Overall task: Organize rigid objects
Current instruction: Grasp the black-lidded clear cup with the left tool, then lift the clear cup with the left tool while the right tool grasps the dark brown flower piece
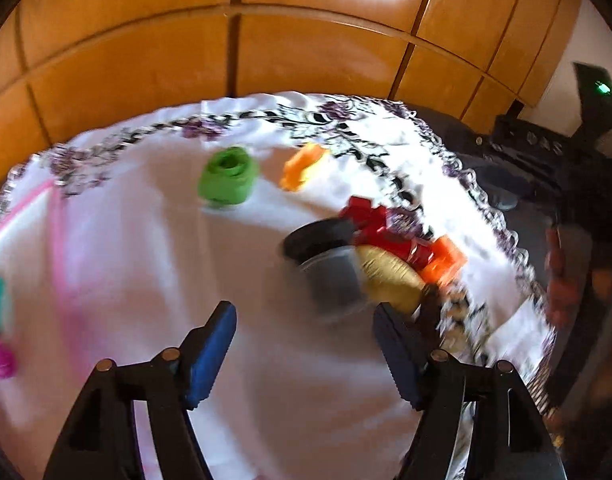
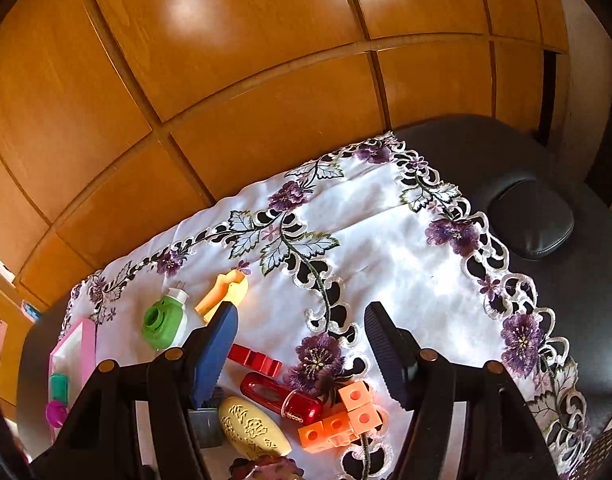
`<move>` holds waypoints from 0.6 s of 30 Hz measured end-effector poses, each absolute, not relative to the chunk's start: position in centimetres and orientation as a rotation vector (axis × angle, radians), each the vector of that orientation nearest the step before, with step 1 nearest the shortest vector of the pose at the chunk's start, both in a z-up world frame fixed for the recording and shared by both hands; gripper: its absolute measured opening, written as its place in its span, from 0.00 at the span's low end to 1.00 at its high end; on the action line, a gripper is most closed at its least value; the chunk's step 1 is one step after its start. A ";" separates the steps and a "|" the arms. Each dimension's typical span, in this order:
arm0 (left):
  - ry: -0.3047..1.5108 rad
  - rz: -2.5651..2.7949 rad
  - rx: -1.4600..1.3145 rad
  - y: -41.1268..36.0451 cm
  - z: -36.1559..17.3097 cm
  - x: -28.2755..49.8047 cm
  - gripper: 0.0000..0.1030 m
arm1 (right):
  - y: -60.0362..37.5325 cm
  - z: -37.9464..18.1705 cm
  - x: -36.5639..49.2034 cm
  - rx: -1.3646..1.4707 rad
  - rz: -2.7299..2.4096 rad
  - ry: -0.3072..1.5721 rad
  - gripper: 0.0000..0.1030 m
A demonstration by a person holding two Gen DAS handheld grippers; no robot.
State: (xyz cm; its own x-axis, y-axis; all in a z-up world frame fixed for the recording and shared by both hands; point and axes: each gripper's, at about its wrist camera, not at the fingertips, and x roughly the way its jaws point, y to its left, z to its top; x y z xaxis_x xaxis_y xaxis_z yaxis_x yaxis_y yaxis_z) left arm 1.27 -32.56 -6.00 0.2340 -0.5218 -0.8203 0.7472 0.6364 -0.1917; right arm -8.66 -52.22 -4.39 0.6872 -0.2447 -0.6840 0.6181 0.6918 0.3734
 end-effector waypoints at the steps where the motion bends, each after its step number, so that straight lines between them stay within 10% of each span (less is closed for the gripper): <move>1: 1.016 -0.888 0.253 -33.3 -6.2 1.5 0.74 | -52.2 -4.4 -8.7 0.638 -0.517 0.642 0.65; 8: 1.106 -0.839 0.208 -37.0 -9.4 4.7 0.74 | -52.2 -4.4 -8.5 0.656 -0.495 0.641 0.65; 12: 1.155 -0.873 0.123 -36.7 -10.6 5.8 0.43 | -52.2 -4.5 -8.3 0.649 -0.490 0.650 0.65; 18: 1.114 -0.892 0.151 -33.2 -10.5 4.3 0.43 | -52.0 -4.9 -7.7 0.645 -0.466 0.677 0.65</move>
